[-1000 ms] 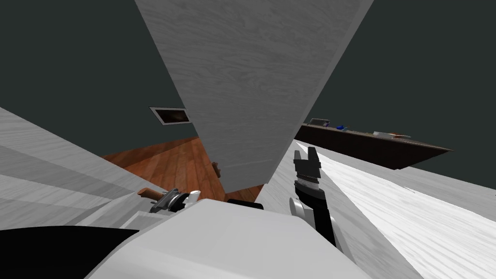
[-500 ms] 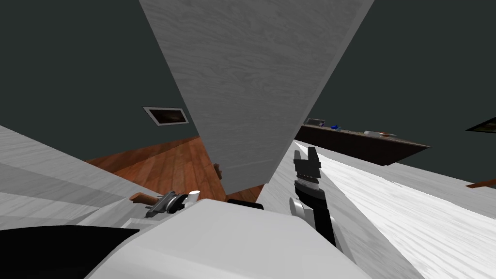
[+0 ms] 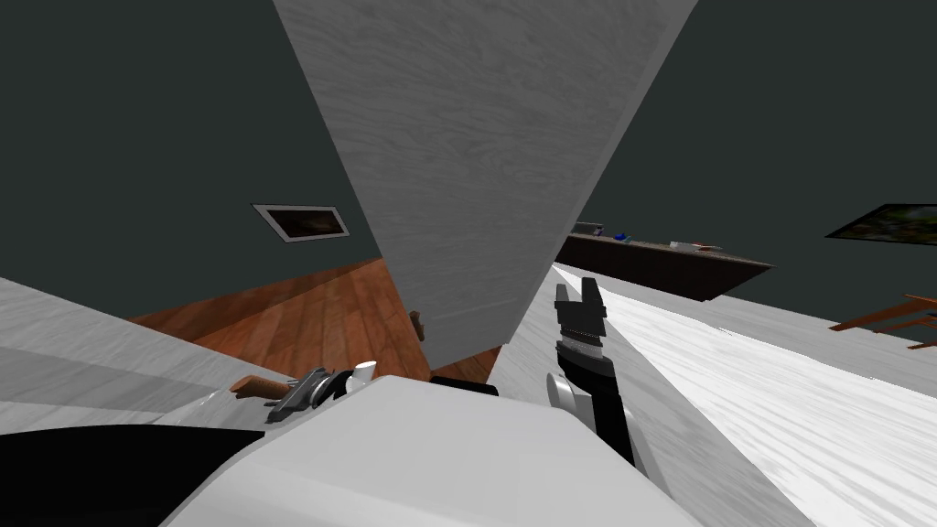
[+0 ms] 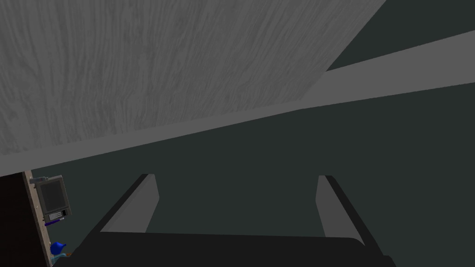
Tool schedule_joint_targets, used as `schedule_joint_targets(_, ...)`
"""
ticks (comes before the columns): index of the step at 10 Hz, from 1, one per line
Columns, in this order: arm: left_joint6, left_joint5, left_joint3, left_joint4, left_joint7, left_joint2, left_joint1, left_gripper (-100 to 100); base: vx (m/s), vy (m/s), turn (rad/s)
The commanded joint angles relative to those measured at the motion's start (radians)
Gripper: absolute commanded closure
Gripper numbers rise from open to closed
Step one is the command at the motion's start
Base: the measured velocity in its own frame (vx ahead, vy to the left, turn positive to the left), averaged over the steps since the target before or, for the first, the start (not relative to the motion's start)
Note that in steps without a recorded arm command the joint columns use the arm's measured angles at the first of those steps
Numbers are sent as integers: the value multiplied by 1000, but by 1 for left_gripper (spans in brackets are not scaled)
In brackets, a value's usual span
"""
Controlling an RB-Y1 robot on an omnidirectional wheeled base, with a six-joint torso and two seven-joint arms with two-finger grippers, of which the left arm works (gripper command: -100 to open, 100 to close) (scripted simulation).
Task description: Push the door open
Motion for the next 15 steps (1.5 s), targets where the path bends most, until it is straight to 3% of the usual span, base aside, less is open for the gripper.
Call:
schedule_joint_targets(1, 16, 16, 26, -50, -29, -25, 26, 100, 17, 132, -10)
schedule_joint_targets(2, 16, 16, 26, -22, -29, -25, 26, 100, 11, 88, 1)
schedule_joint_targets(3, 16, 16, 26, -49, -29, -25, 26, 100, 4, 27, -5)
schedule_joint_targets(4, 4, 29, 47, -73, -37, -21, 26, 100, 18, 42, -64)
schedule_joint_targets(13, -43, 82, 130, -62, -66, -7, 20, 100, 12, 99, -49)
schedule_joint_targets(15, -66, 107, 169, -57, -80, -2, 16, 100, 20, 150, -91)
